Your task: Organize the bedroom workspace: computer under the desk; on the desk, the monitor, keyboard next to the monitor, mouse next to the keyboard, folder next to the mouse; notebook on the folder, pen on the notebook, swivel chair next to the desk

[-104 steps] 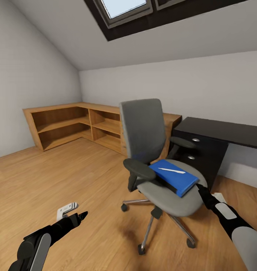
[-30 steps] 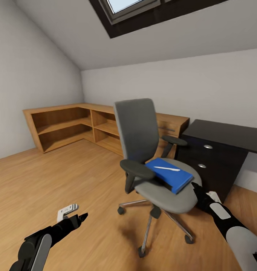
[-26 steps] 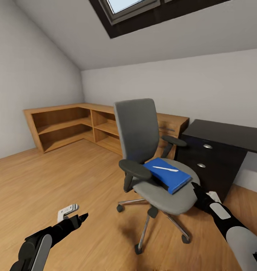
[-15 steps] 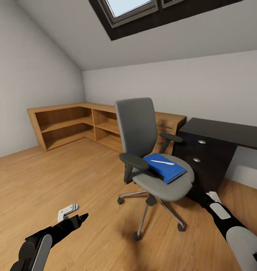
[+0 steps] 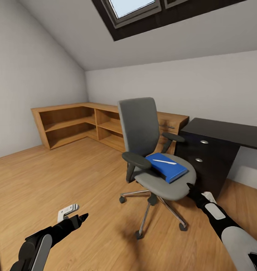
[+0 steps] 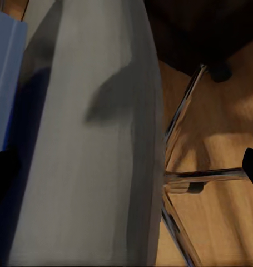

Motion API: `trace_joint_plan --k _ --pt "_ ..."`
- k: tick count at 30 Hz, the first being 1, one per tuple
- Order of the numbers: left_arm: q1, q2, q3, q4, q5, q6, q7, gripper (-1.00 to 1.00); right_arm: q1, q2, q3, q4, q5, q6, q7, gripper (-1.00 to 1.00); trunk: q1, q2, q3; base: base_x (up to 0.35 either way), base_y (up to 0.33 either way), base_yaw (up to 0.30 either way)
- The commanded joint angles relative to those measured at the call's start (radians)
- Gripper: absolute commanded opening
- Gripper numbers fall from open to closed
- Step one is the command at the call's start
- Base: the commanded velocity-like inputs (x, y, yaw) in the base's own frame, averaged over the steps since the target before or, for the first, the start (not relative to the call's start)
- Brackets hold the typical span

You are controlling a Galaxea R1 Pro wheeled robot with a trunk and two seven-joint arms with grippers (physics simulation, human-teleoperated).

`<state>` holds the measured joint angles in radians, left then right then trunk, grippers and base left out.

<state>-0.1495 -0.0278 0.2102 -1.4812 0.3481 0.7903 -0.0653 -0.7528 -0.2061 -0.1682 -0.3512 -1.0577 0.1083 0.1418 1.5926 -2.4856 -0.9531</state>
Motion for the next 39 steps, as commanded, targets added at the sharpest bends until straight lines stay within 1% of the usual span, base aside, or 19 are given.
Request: trace_joint_plan --k 1,5,8,23,31,35,39 --pt "-0.001 -0.001 0.003 -0.001 -0.003 0.006 -0.007 1.0 0.0 0.0 -0.007 0.0 -0.006 0.007 0.004 1.0 0.0 0.0 -0.001 0.006 0.0 0.068" --pt "0.0 -0.001 0.003 -0.001 -0.003 0.006 -0.007 1.0 0.0 0.0 -0.006 0.0 -0.005 0.007 0.004 1.0 0.0 0.0 -0.001 0.077 0.0 0.031" --pt "-0.001 -0.001 0.004 -0.001 -0.003 0.006 -0.007 1.0 0.0 0.004 -0.006 0.0 -0.005 0.007 0.004 1.0 0.0 0.0 -0.001 0.236 0.053 0.007" --pt "-0.001 -0.003 0.004 0.003 -0.003 0.006 -0.007 1.0 0.0 0.007 -0.007 0.0 -0.004 0.007 0.004 1.0 0.0 0.0 -0.001 0.216 0.135 0.0" --pt "-0.001 -0.003 0.003 0.005 -0.003 0.006 -0.007 1.0 0.0 0.007 -0.007 0.0 -0.004 0.007 0.004 1.0 0.0 0.0 -0.001 0.177 0.061 0.0" --pt "0.0 -0.003 0.003 0.005 -0.003 0.006 -0.008 1.0 0.0 0.008 -0.006 0.0 -0.004 0.007 0.005 1.0 0.0 0.0 -0.001 0.068 0.004 0.0" --pt "-0.001 -0.003 0.003 0.006 -0.002 0.007 -0.008 1.0 0.0 0.007 -0.007 0.0 -0.003 0.007 0.005 1.0 0.0 0.0 -0.001 -0.193 0.001 0.0"
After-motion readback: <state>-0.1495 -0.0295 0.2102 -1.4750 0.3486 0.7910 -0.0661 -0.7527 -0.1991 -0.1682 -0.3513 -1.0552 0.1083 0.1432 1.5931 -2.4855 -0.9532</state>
